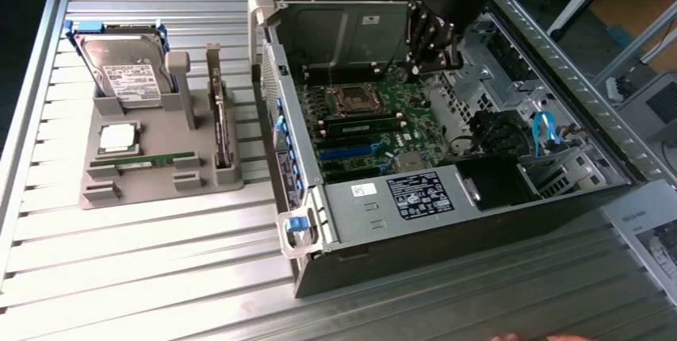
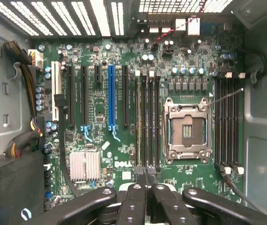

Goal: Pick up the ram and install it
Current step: 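Press down the ram until it locks into place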

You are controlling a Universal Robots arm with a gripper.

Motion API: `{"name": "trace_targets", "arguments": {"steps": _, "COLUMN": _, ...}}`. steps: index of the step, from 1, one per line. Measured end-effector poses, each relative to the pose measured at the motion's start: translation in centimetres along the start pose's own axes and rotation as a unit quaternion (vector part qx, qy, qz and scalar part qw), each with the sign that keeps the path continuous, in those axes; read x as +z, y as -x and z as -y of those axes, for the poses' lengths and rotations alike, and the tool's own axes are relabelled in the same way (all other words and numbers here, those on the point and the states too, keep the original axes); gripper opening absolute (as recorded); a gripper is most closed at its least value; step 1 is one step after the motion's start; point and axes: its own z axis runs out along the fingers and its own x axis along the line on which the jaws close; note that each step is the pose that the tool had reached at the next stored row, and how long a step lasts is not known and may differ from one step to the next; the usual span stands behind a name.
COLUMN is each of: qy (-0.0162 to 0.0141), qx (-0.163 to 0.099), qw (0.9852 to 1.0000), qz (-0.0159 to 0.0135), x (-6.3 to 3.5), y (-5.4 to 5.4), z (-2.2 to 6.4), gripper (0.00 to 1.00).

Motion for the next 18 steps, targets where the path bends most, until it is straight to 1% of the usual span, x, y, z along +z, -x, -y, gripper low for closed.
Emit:
{"name": "trace_targets", "arguments": {"steps": 8, "qy": 0.0000, "qx": 0.000, "qw": 1.0000, "qz": 0.0001, "x": -0.02, "y": 0.01, "z": 0.90, "gripper": 0.10}}
{"name": "trace_targets", "arguments": {"steps": 12, "qy": 0.0000, "qx": 0.000, "qw": 1.0000, "qz": 0.0001, "x": -0.02, "y": 0.01, "z": 1.11, "gripper": 0.10}}
{"name": "trace_targets", "arguments": {"steps": 18, "qy": -0.0001, "qx": 0.000, "qw": 1.0000, "qz": 0.0004, "x": 0.10, "y": 0.00, "z": 1.12, "gripper": 0.10}}
